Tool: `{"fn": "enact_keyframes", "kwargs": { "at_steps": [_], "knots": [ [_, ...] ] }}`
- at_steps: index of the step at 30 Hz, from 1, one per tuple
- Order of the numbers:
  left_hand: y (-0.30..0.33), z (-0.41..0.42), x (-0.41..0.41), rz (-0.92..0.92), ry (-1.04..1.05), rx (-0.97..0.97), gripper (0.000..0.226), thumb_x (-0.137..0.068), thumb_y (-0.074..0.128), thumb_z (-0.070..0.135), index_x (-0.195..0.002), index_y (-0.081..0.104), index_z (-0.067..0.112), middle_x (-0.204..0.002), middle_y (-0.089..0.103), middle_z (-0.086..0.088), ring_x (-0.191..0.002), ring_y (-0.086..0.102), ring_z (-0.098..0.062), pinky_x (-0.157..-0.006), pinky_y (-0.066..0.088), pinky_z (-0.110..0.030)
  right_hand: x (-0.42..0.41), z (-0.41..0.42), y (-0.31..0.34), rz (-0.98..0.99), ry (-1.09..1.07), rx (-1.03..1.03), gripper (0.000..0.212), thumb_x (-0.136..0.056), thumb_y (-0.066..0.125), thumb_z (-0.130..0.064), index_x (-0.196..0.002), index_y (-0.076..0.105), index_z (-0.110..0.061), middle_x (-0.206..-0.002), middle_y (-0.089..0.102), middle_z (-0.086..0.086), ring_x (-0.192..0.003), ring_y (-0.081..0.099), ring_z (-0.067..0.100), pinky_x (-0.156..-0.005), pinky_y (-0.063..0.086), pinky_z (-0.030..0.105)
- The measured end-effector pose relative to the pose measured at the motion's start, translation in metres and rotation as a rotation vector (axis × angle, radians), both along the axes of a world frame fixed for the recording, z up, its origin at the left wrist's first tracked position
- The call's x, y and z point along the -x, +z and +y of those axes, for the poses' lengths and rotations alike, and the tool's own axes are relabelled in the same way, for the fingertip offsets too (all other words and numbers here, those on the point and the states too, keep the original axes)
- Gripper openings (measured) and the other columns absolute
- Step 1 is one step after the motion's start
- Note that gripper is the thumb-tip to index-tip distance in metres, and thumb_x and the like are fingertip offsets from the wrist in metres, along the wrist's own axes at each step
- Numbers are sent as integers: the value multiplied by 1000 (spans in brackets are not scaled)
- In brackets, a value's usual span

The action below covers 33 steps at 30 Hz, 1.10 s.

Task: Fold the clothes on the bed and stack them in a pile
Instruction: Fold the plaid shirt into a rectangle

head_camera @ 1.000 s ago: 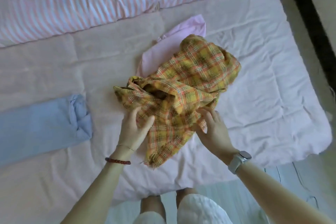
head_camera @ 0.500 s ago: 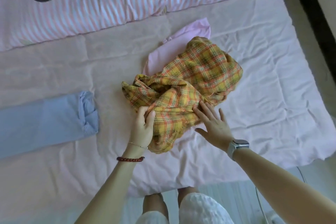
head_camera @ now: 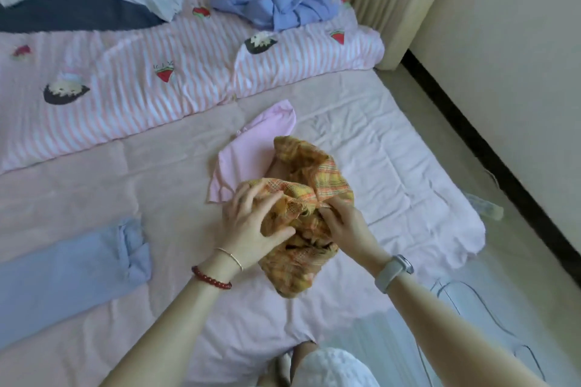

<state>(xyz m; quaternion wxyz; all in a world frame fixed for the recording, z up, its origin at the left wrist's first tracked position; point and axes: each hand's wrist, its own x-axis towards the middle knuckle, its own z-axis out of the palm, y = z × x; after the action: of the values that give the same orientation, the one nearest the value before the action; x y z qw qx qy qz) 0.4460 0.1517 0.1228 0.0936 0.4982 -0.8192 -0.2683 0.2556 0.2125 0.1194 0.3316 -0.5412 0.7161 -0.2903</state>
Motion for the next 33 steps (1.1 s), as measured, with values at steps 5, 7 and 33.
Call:
{"fn": "enact_keyframes", "kwargs": {
  "at_steps": [5, 7, 33],
  "knots": [
    [40, 22, 22, 386, -6, -98, 22, -84, 67, 14, -103, 67, 4, -109, 64, -4, -108, 56, -9, -100, 39, -29, 8, 19, 79, -27, 16, 138, 17, -94, 53, -17, -78, 52, -11, -70, 53, 1, -68, 50, 19, -66, 39, 27],
    [64, 28, 26, 532, 1, -235, 8, -90, 56, 6, -88, 63, 9, -84, 64, 4, -75, 56, 12, -75, 44, -11, 11, 29, 101, -37, -38, 204, 16, -94, 53, -20, -84, 59, -9, -77, 59, 4, -73, 53, 17, -67, 41, 22],
    [156, 48, 32, 507, 294, 280, 16, -95, 48, 12, -88, 61, 6, -75, 55, 1, -71, 50, -14, -60, 32, -16, 58, 48, 180, 201, -21, 479, 20, -98, 41, -12, -102, 61, -8, -78, 63, 4, -71, 59, 25, -61, 38, 28]
  ]
}}
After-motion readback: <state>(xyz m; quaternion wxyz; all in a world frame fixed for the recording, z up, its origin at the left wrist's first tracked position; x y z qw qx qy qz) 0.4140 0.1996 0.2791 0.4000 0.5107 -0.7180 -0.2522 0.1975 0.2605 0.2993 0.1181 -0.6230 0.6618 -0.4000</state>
